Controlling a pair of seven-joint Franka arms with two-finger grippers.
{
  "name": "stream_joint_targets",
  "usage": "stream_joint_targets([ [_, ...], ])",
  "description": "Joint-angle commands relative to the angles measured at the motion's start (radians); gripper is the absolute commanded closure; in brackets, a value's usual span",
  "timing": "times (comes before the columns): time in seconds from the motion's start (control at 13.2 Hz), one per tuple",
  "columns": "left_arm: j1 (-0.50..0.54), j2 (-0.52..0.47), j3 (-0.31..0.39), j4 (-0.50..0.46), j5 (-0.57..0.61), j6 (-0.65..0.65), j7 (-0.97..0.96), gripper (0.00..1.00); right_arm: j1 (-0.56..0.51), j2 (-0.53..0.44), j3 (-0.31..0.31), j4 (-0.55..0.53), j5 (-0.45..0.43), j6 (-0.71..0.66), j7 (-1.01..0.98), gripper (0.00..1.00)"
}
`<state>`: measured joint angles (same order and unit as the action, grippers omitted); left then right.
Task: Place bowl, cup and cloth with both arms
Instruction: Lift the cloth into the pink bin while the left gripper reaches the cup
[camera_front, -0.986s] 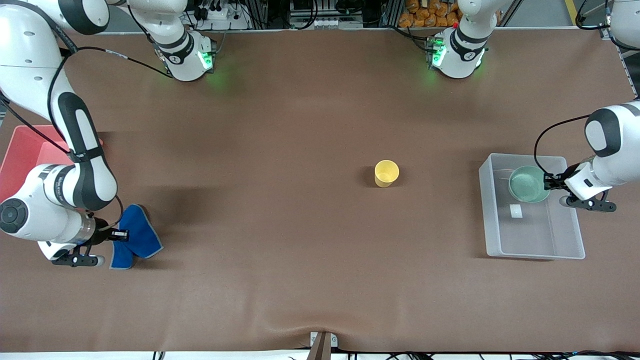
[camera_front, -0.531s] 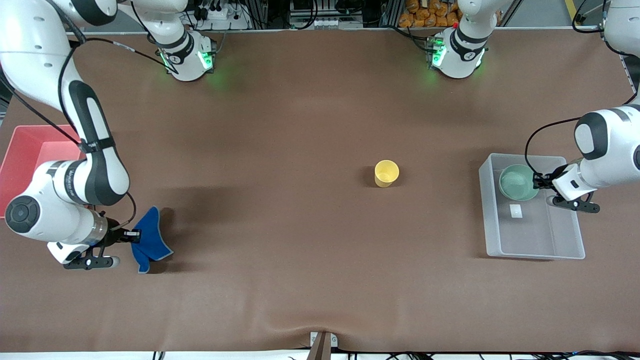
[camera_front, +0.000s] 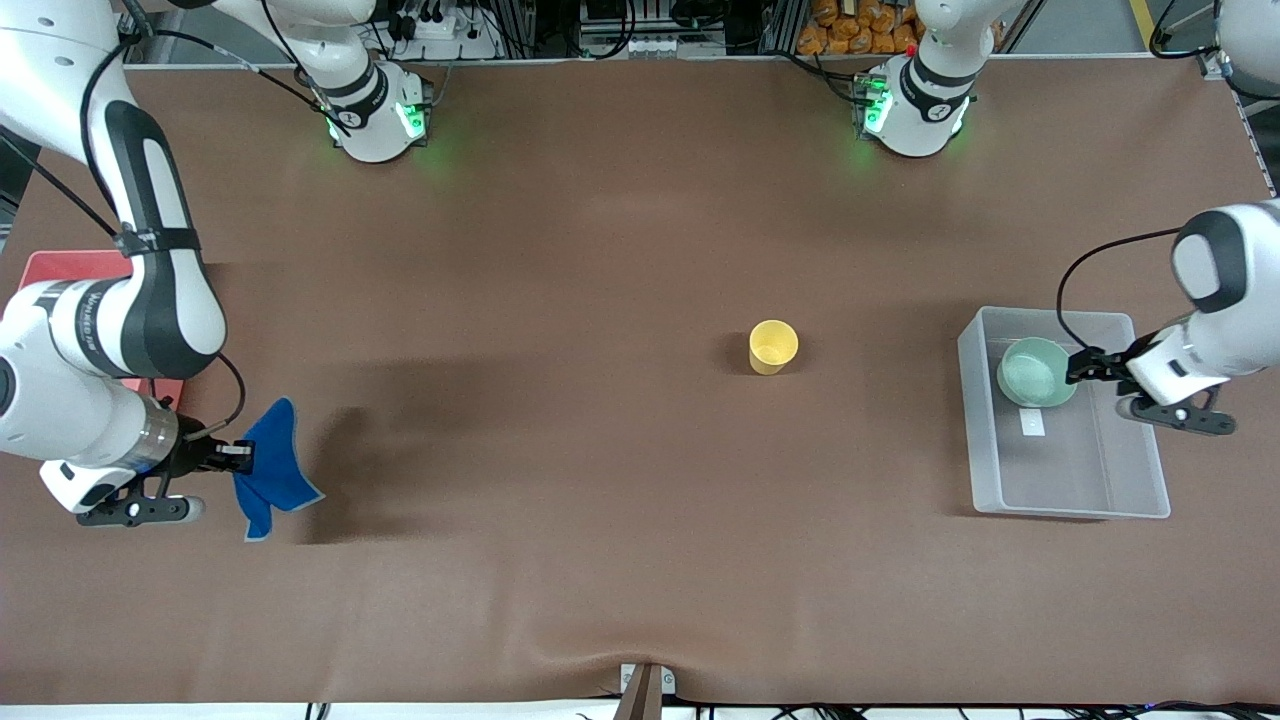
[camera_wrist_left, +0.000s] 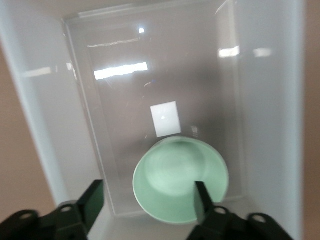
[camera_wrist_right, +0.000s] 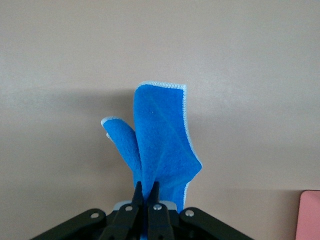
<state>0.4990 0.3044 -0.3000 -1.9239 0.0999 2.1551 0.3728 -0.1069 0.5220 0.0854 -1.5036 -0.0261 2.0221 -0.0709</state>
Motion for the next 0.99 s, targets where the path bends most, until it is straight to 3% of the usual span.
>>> stream_joint_targets([
  [0.0,0.006,-0.056,-0.046,0.118,-0.074,-0.174,-0.001,0.0,-0.002,-0.068,0.004,-0.023,-0.015,-0.057,0.005,1.0],
  [0.23,0.004,-0.083,-0.151,0.155,-0.094,-0.254,-0.171,0.0,-0.005,-0.12,0.005,-0.033,-0.015,-0.123,0.003,1.0],
  [0.45,0.006,-0.091,-0.315,0.135,-0.094,-0.267,-0.441,0.0,-0.007,-0.19,0.004,-0.098,-0.015,-0.128,-0.001,1.0],
  [0.76,0.004,-0.09,-0.462,0.044,-0.094,-0.177,-0.676,0.0,-0.011,-0.272,0.004,-0.159,-0.015,-0.163,-0.003,1.0],
  [0.91,-0.008,-0.073,-0.49,-0.012,-0.094,-0.091,-0.751,0.0,-0.026,-0.286,0.0,-0.161,-0.015,-0.183,-0.041,1.0],
])
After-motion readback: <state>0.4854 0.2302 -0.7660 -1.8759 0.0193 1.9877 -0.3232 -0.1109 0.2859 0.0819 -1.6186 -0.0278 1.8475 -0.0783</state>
